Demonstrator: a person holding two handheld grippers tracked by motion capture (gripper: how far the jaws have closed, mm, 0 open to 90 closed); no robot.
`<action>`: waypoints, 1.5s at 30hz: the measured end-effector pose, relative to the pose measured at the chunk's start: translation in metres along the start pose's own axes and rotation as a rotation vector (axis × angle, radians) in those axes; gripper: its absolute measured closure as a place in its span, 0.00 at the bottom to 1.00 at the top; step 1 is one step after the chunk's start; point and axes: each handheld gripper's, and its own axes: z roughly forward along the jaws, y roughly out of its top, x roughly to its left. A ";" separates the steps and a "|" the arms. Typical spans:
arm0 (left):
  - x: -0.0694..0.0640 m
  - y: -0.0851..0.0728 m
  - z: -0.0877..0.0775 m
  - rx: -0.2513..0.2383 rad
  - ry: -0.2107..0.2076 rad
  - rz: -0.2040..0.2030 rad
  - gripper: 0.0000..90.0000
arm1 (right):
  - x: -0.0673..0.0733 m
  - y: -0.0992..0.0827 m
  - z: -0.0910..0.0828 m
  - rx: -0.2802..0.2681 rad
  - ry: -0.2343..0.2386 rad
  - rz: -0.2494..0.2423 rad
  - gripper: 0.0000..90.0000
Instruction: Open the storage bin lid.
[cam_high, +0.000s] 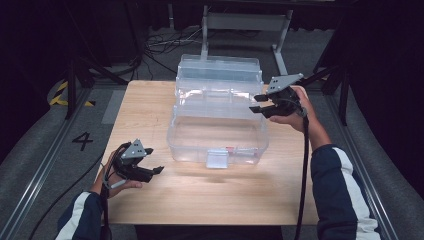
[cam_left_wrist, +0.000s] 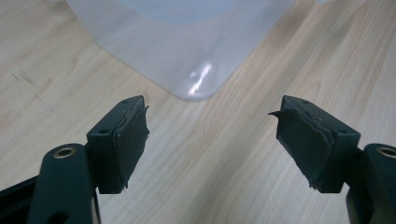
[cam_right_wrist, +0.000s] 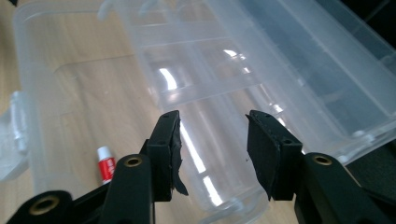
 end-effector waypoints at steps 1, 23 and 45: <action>0.000 0.004 -0.002 -0.009 0.006 0.006 0.28 | -0.002 0.001 0.000 -0.004 -0.011 0.006 0.61; -0.008 0.065 0.028 -0.035 -0.097 0.143 0.35 | -0.049 0.030 0.034 0.085 -0.034 0.048 0.61; -0.009 0.077 0.061 0.074 -0.131 0.231 0.70 | -0.051 0.037 0.059 0.224 0.003 -0.007 0.79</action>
